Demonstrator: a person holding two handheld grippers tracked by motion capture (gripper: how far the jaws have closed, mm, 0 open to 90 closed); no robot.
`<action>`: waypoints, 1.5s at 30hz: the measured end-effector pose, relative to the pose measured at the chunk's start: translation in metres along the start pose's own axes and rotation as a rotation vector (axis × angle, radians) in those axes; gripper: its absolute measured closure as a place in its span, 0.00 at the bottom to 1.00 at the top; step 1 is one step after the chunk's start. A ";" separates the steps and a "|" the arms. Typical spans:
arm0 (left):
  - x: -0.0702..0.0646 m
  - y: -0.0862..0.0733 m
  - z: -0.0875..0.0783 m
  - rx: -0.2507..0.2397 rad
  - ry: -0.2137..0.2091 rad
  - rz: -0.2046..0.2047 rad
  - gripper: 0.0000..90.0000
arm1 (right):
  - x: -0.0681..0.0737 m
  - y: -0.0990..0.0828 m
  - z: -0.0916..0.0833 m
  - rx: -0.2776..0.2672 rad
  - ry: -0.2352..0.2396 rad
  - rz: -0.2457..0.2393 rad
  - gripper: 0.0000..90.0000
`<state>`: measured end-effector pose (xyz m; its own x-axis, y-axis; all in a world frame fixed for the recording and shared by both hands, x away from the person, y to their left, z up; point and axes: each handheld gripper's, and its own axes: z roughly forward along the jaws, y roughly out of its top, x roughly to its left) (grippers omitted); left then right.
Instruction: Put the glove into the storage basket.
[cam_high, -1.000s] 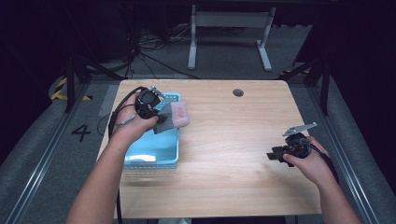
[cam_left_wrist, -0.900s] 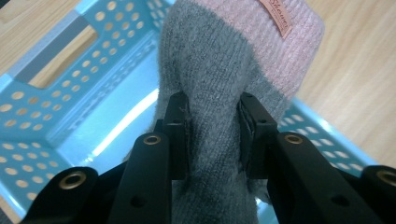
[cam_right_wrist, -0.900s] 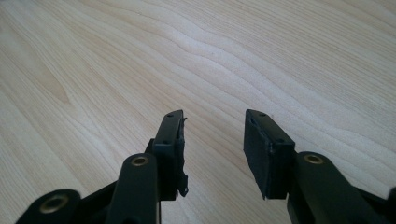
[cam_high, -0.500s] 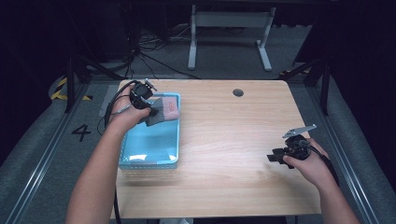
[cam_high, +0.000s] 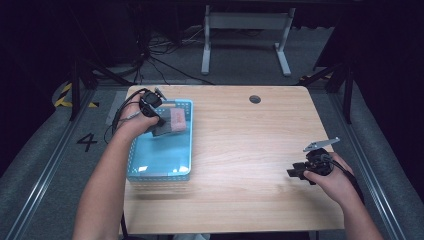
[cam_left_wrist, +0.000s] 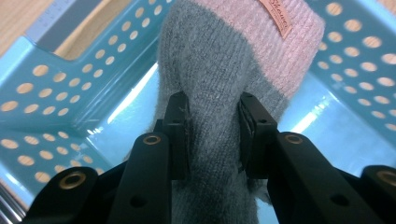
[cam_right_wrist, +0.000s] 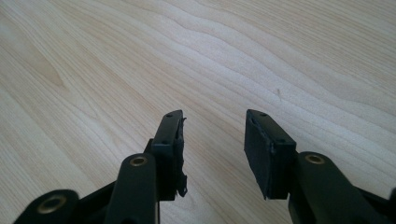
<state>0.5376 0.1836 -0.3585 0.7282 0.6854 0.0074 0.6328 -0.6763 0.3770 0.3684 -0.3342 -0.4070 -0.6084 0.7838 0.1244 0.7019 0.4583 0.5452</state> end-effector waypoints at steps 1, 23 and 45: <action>0.001 0.000 0.003 0.005 -0.002 0.000 0.76 | 0.000 0.000 0.000 0.000 0.001 0.001 0.65; 0.003 0.006 0.046 0.091 -0.050 0.060 0.76 | 0.003 0.000 0.004 0.007 0.007 -0.012 0.65; 0.003 0.010 0.055 0.027 0.092 0.116 0.52 | 0.005 0.001 0.004 -0.003 0.016 -0.025 0.63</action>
<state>0.5608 0.1636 -0.4058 0.7705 0.6230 0.1349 0.5534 -0.7588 0.3435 0.3677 -0.3276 -0.4090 -0.6320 0.7651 0.1237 0.6850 0.4767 0.5510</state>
